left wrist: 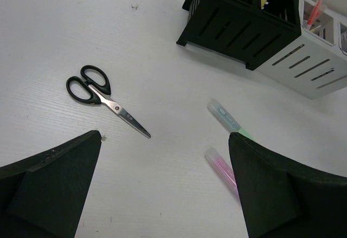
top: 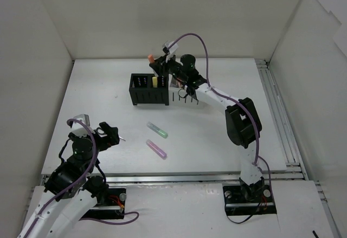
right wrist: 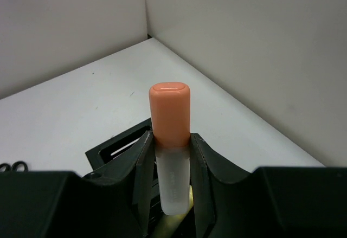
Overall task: Sort the stationery into containers
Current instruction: Place the pen in the storage box.
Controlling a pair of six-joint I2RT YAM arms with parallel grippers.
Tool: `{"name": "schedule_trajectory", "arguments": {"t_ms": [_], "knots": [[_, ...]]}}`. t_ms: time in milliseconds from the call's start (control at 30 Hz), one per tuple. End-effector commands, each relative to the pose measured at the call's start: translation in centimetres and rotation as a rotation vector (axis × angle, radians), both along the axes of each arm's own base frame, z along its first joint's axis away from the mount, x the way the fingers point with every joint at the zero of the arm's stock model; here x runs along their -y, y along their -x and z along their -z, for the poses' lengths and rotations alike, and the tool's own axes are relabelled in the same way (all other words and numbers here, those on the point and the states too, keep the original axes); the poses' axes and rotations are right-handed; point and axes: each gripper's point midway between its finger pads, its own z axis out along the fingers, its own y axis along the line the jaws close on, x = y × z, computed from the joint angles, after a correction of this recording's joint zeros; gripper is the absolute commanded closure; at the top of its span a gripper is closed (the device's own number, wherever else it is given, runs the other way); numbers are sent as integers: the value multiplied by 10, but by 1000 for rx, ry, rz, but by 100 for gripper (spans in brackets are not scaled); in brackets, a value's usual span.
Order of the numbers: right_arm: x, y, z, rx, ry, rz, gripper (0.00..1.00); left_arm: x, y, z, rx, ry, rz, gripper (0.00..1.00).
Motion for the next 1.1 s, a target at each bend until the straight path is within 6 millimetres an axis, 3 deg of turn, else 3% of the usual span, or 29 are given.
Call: {"name": "schedule_trajectory", "arguments": {"t_ms": [0,233,367,400,433,633,767,833,867,900,967,1000,1067], "knots": [[4,-20,-53,72,-196,81,100,0,-4,-15,51,36,-19,0],[18,-29,-18,52,-192,165,99,2,-5,-15,55,38,-14,0],[23,-24,-3,37,-182,178,82,3,-7,-11,24,25,-21,1],[25,-21,2,29,-181,177,77,4,-8,-10,12,21,-17,1],[25,-19,3,29,-179,173,65,6,-9,-10,9,19,-12,0],[28,0,-23,84,-177,160,33,15,-15,-9,-21,5,20,0],[28,18,-41,118,-177,134,21,31,-19,-8,-36,-24,118,1],[33,32,-54,131,-187,124,2,43,-24,-10,-8,-65,204,0],[36,37,-58,130,-192,128,2,55,-26,-7,-10,-76,273,1],[42,46,-76,155,-211,132,2,64,-33,-10,29,-91,318,0],[58,48,-67,134,-202,201,2,81,-40,-6,44,-167,439,0],[66,49,-67,122,-212,240,2,90,-47,-18,94,-179,478,1],[93,52,-56,69,-235,357,2,111,-55,-17,116,-267,619,1]]}}
